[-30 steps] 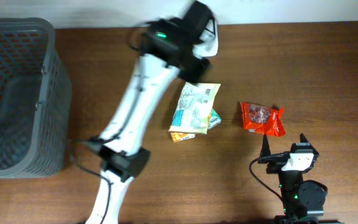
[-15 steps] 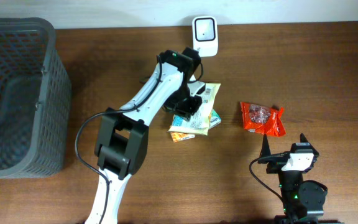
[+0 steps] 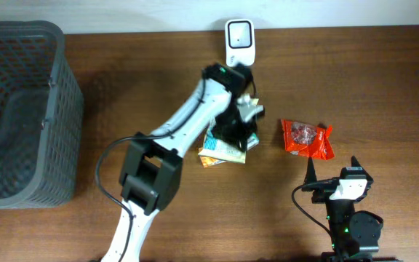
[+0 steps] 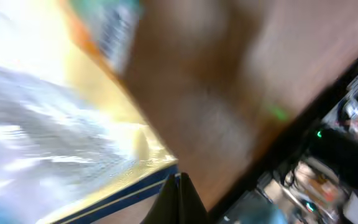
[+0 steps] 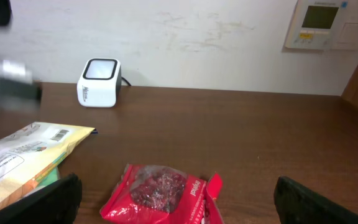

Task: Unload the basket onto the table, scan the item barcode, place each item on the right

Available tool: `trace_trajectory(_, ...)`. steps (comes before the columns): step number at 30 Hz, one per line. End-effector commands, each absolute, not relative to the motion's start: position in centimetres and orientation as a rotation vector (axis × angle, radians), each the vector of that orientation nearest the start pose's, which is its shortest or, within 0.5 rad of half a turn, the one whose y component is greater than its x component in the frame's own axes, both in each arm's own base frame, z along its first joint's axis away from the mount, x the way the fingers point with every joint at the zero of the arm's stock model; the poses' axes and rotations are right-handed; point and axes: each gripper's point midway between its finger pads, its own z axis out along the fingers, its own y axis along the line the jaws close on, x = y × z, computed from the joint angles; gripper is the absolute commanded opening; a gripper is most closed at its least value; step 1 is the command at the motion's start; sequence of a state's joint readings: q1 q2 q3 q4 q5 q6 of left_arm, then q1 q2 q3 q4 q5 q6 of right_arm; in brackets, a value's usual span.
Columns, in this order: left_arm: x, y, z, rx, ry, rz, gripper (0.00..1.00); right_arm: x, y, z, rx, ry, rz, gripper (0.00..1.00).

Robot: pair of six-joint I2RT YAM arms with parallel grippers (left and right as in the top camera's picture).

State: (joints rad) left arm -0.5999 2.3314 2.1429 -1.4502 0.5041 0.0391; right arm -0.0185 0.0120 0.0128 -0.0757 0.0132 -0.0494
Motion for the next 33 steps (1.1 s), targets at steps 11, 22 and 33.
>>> trace_trajectory(11,35.7,-32.0,3.2,0.823,2.969,-0.522,0.00,24.6,-0.6,15.4,-0.018,1.656,-0.059,0.98)
trace_trajectory(22,33.1,-31.7,12.0,0.928,2.937,-0.508,0.00,24.6,-0.6,15.4,-0.018,1.656,-0.059,0.98)
trace_trajectory(33,32.0,-27.7,6.5,0.833,3.040,-0.326,0.00,24.6,-0.6,15.4,-0.018,1.656,-0.059,0.98)
